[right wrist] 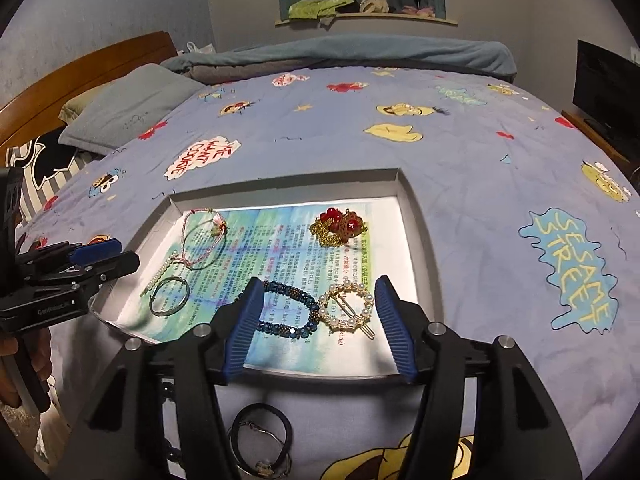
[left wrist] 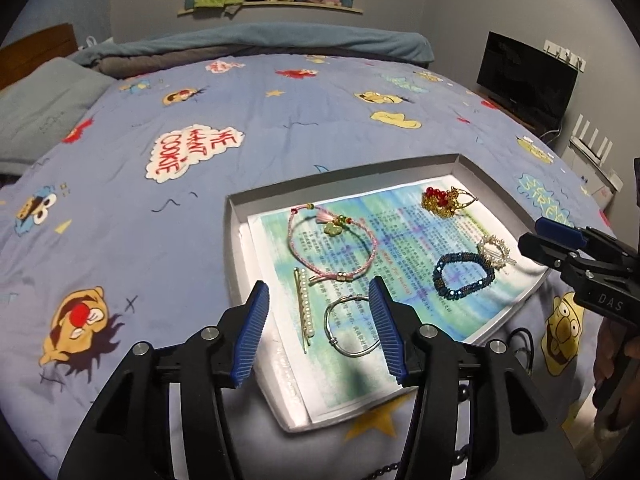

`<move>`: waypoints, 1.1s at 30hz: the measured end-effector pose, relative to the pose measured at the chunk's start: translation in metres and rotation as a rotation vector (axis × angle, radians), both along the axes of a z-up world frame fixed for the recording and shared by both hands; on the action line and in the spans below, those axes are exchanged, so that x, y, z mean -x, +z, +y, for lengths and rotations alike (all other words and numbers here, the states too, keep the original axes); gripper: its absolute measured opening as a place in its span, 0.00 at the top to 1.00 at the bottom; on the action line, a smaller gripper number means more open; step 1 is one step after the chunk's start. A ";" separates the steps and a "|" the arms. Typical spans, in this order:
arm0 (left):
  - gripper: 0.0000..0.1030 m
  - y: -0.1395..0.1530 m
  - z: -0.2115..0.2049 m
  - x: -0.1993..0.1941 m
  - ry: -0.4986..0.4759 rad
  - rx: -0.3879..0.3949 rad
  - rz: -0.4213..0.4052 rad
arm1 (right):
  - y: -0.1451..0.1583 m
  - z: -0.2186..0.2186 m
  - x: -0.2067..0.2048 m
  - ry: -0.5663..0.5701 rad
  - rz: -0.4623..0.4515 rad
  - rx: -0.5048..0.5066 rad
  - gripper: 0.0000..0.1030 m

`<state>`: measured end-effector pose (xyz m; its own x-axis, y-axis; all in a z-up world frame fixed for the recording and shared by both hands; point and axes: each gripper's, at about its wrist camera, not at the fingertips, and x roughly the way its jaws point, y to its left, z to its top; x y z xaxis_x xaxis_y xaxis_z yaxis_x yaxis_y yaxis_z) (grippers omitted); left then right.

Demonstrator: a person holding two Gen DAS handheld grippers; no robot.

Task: Organize jewelry
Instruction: 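Move both open grippers back over the remaining jewelry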

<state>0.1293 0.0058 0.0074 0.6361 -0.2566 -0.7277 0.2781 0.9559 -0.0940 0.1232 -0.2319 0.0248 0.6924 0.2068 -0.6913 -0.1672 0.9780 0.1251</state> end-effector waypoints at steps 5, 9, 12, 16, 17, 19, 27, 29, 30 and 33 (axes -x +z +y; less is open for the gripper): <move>0.35 0.005 0.006 0.010 0.019 -0.001 -0.022 | 0.005 -0.003 0.006 -0.012 -0.017 0.005 0.31; 0.33 0.009 0.011 0.017 0.034 0.003 -0.037 | 0.009 -0.006 0.012 -0.021 -0.032 0.006 0.19; 0.24 0.011 0.016 0.022 0.051 0.003 -0.045 | 0.011 -0.009 0.017 -0.031 -0.041 0.005 0.12; 0.22 0.016 0.022 0.029 0.065 0.021 -0.062 | 0.014 -0.012 0.025 -0.038 -0.056 0.008 0.05; 0.20 0.017 0.023 0.032 0.069 0.027 -0.066 | 0.014 -0.012 0.026 -0.039 -0.056 0.016 0.05; 0.19 0.019 0.026 0.036 0.073 0.033 -0.069 | 0.015 -0.012 0.030 -0.041 -0.056 0.032 0.05; 0.16 0.025 0.035 0.062 0.088 0.023 -0.102 | 0.022 -0.018 0.051 -0.049 -0.075 0.038 0.05; 0.16 0.025 0.037 0.068 0.088 0.025 -0.104 | 0.023 -0.018 0.056 -0.052 -0.080 0.036 0.05; 0.16 0.025 0.038 0.071 0.087 0.022 -0.105 | 0.024 -0.019 0.059 -0.053 -0.085 0.036 0.05; 0.15 0.021 0.040 0.079 0.087 0.002 -0.110 | 0.026 -0.018 0.068 -0.050 -0.098 0.046 0.05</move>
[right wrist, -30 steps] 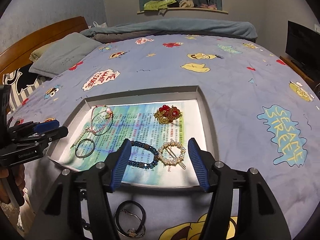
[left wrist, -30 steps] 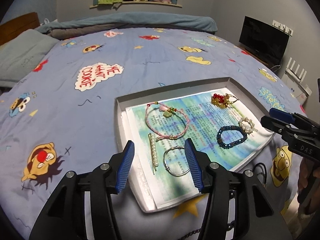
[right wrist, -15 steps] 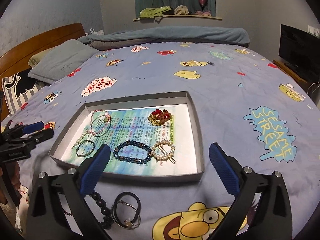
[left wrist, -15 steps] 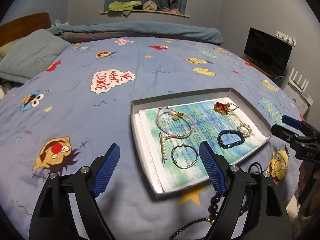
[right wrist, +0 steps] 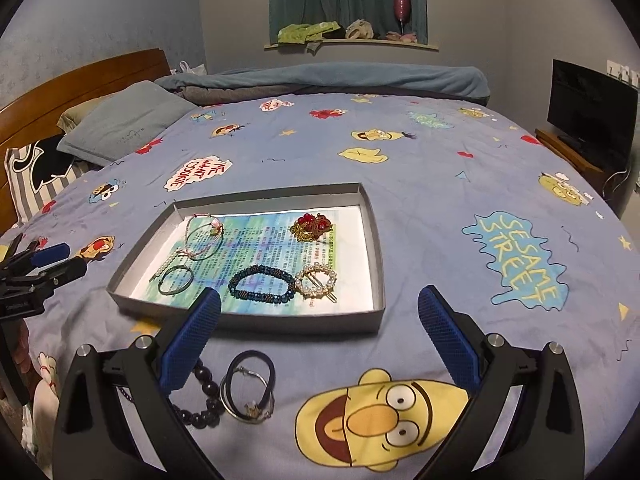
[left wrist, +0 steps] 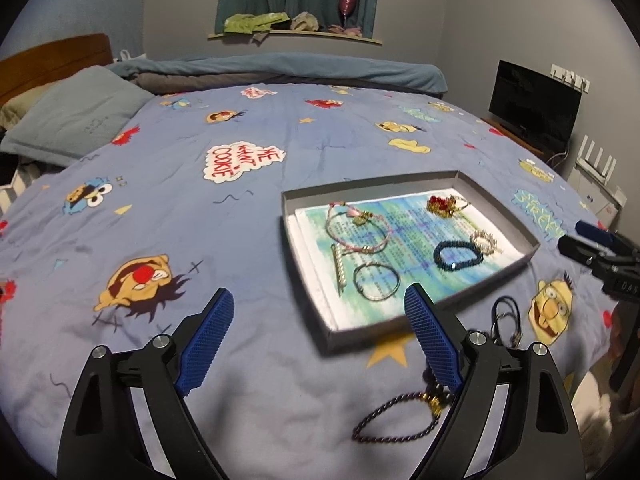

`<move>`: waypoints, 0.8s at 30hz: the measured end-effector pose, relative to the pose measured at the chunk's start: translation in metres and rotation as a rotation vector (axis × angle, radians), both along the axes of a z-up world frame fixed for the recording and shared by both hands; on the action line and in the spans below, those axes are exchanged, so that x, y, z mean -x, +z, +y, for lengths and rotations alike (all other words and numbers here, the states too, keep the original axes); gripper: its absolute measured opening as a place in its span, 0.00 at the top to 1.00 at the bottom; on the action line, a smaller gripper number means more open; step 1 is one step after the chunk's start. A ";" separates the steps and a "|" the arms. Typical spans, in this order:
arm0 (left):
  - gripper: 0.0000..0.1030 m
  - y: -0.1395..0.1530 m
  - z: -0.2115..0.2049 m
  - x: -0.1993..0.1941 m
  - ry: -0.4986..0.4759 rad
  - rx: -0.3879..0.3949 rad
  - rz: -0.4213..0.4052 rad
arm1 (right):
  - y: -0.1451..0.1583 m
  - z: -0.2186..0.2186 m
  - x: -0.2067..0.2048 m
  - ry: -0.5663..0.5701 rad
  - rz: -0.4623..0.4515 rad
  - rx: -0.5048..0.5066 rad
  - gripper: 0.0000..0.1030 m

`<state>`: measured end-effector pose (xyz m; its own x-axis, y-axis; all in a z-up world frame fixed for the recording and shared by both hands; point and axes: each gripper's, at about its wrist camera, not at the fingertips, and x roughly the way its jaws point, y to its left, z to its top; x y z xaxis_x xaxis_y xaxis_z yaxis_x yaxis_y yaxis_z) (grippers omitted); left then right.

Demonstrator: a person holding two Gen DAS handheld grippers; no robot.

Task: Organize jewelry
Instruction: 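Move both open grippers back over the remaining jewelry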

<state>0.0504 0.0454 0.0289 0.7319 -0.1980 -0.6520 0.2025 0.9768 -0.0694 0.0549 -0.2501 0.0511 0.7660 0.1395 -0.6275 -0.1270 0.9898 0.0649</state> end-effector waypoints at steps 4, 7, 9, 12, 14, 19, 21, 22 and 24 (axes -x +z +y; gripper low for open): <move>0.15 -0.004 0.006 0.010 0.003 -0.002 0.009 | 0.001 -0.002 0.012 0.003 -0.006 0.022 0.05; 0.15 -0.008 0.011 0.016 0.008 0.000 0.016 | 0.000 -0.004 0.019 0.000 -0.008 0.032 0.05; 0.15 -0.008 0.012 0.019 0.012 0.001 0.016 | -0.001 -0.006 0.022 -0.006 -0.009 0.036 0.05; 0.15 -0.009 0.014 0.024 0.011 0.004 0.007 | -0.003 -0.008 0.026 -0.011 -0.011 0.038 0.05; 0.15 -0.009 0.014 0.028 0.008 0.000 0.003 | -0.006 -0.009 0.028 -0.011 -0.003 0.042 0.05; 0.15 -0.013 0.015 0.036 -0.002 -0.009 0.003 | -0.012 -0.009 0.033 -0.004 0.010 0.035 0.05; 0.15 -0.015 0.016 0.039 -0.003 -0.010 0.007 | -0.014 -0.007 0.035 -0.002 0.016 0.037 0.05; 0.15 -0.017 0.017 0.040 -0.004 -0.010 0.009 | -0.015 -0.007 0.036 -0.001 0.018 0.037 0.05; 0.15 -0.019 0.017 0.043 -0.010 -0.009 0.012 | -0.018 -0.007 0.039 0.002 0.021 0.038 0.05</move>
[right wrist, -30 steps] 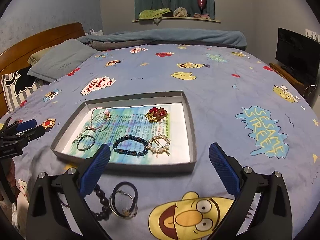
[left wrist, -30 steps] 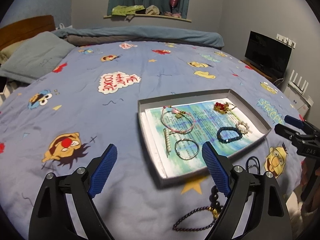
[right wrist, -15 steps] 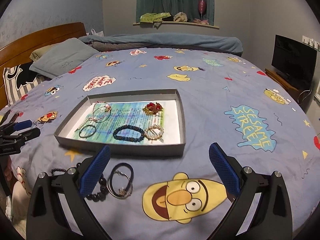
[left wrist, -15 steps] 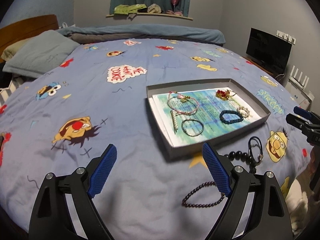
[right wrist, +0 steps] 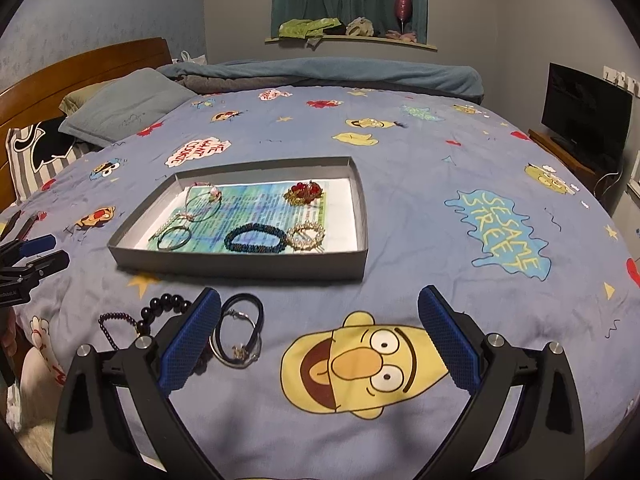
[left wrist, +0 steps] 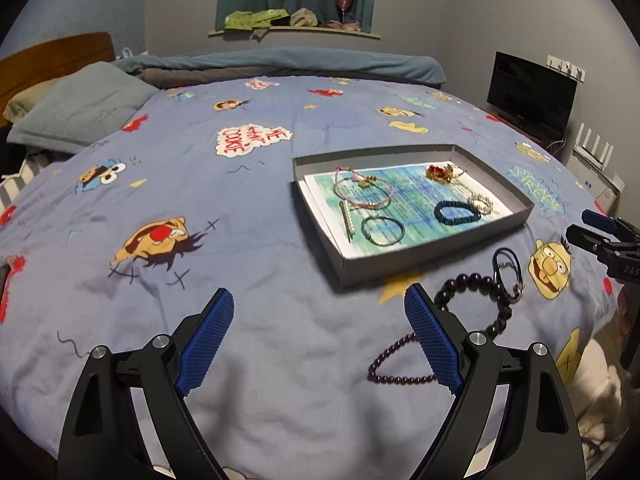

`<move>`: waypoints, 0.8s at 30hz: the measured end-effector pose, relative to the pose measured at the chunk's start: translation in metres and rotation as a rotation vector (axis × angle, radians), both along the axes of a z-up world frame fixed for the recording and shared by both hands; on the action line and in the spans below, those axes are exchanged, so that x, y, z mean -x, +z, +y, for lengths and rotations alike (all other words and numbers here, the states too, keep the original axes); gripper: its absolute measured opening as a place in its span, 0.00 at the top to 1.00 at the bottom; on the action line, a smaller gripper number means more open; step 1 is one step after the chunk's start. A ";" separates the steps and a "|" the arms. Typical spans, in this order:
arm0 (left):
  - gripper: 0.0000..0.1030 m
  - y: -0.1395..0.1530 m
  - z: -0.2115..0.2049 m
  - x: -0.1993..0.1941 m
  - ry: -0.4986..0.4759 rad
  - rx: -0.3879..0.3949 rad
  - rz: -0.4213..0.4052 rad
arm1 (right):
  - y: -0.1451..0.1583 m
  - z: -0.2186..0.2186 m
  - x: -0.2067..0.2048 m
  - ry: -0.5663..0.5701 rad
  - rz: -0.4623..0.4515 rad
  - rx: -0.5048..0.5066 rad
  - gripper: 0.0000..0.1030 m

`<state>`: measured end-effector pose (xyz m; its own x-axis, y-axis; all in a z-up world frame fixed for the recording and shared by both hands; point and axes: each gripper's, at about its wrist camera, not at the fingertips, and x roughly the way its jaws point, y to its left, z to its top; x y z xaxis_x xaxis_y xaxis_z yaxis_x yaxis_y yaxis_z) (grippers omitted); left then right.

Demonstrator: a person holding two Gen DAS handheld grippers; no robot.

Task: Organize jewelry
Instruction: 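Move both open grippers back over the remaining jewelry, then close the left gripper on the dark red garnet bead bracelet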

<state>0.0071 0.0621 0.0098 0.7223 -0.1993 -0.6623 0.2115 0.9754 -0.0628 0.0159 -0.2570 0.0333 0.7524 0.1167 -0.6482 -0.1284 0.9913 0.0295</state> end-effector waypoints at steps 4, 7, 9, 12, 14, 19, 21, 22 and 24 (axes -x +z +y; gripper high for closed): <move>0.15 -0.011 -0.004 0.006 -0.024 0.008 0.016 | -0.005 0.001 0.004 0.007 0.004 0.002 0.05; 0.15 -0.023 -0.011 0.009 -0.051 0.016 0.041 | -0.011 0.002 0.008 0.020 0.009 0.001 0.05; 0.15 -0.032 -0.016 0.011 -0.064 0.011 0.058 | -0.015 0.004 0.009 0.027 0.019 0.005 0.05; 0.15 -0.046 -0.027 0.011 -0.086 -0.007 0.090 | -0.025 0.007 0.011 0.038 0.038 0.013 0.05; 0.15 -0.052 -0.031 0.011 -0.097 -0.011 0.104 | -0.028 0.009 0.010 0.043 0.047 0.017 0.05; 0.15 -0.060 -0.038 0.010 -0.114 -0.023 0.113 | -0.037 0.016 0.009 0.050 0.056 0.022 0.05; 0.16 -0.060 -0.039 0.009 -0.120 -0.022 0.114 | -0.041 0.020 0.007 0.057 0.058 0.019 0.05; 0.16 -0.061 -0.040 0.009 -0.125 -0.021 0.112 | -0.042 0.021 0.007 0.059 0.055 0.020 0.05; 0.19 -0.061 -0.041 0.009 -0.139 -0.020 0.115 | -0.044 0.026 0.005 0.054 0.044 0.040 0.10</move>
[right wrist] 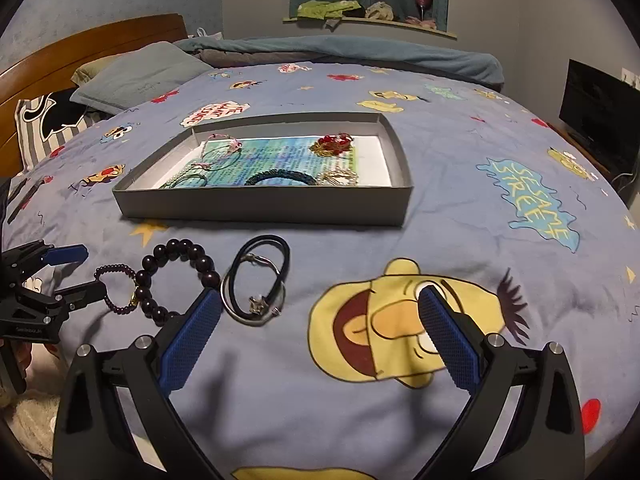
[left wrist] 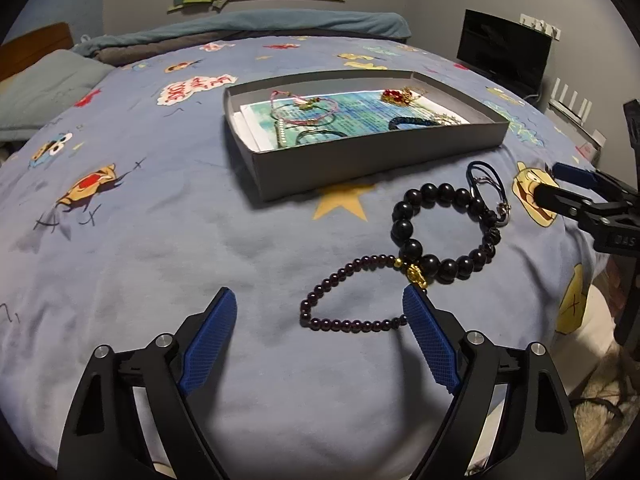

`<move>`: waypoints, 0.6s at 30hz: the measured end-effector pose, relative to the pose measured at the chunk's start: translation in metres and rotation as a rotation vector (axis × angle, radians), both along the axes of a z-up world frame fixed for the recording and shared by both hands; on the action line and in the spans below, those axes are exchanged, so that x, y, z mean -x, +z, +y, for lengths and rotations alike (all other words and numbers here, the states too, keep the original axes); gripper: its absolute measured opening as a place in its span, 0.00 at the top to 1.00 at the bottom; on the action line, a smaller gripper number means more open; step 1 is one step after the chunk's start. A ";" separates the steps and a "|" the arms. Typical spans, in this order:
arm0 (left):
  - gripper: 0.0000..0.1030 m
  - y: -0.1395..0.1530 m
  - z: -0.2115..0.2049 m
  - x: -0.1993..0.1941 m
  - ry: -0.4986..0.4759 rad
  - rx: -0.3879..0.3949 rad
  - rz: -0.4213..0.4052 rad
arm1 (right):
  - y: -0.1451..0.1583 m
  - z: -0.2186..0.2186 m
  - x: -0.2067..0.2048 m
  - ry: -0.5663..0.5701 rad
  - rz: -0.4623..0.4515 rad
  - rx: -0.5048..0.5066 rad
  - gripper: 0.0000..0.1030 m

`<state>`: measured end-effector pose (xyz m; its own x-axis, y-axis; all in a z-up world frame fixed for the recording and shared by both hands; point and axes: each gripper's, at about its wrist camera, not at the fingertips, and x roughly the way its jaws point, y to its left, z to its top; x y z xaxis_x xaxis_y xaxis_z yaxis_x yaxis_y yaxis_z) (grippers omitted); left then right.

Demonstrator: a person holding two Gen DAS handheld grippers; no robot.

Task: Organize jewelry
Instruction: 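Close the left gripper on the dark red garnet bead bracelet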

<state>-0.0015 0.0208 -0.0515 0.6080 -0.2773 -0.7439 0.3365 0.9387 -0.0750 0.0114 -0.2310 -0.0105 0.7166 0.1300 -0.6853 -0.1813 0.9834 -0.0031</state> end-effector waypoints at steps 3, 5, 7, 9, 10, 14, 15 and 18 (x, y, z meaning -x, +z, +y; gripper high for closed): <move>0.29 0.000 -0.003 0.000 -0.027 -0.003 0.003 | -0.001 0.003 -0.007 0.000 0.006 0.001 0.30; 0.32 -0.002 -0.005 0.000 -0.038 -0.006 0.008 | -0.003 0.003 -0.014 0.008 0.028 -0.029 0.41; 0.35 -0.002 -0.005 0.000 -0.041 -0.007 0.008 | -0.005 0.003 -0.020 0.009 0.043 -0.049 0.50; 0.48 -0.003 -0.005 -0.001 -0.045 -0.007 0.016 | -0.006 0.003 -0.025 0.013 0.055 -0.063 0.59; 0.49 -0.004 -0.004 -0.002 -0.046 -0.007 0.023 | -0.007 0.004 -0.027 0.014 0.063 -0.072 0.61; 0.60 -0.007 -0.006 -0.004 -0.050 -0.025 0.031 | -0.008 0.006 -0.033 0.020 0.075 -0.094 0.72; 0.60 -0.009 -0.006 -0.005 -0.050 -0.033 0.033 | -0.008 0.006 -0.035 0.021 0.078 -0.099 0.73; 0.63 -0.012 -0.006 -0.007 -0.051 -0.039 0.037 | -0.008 0.006 -0.039 0.024 0.082 -0.112 0.76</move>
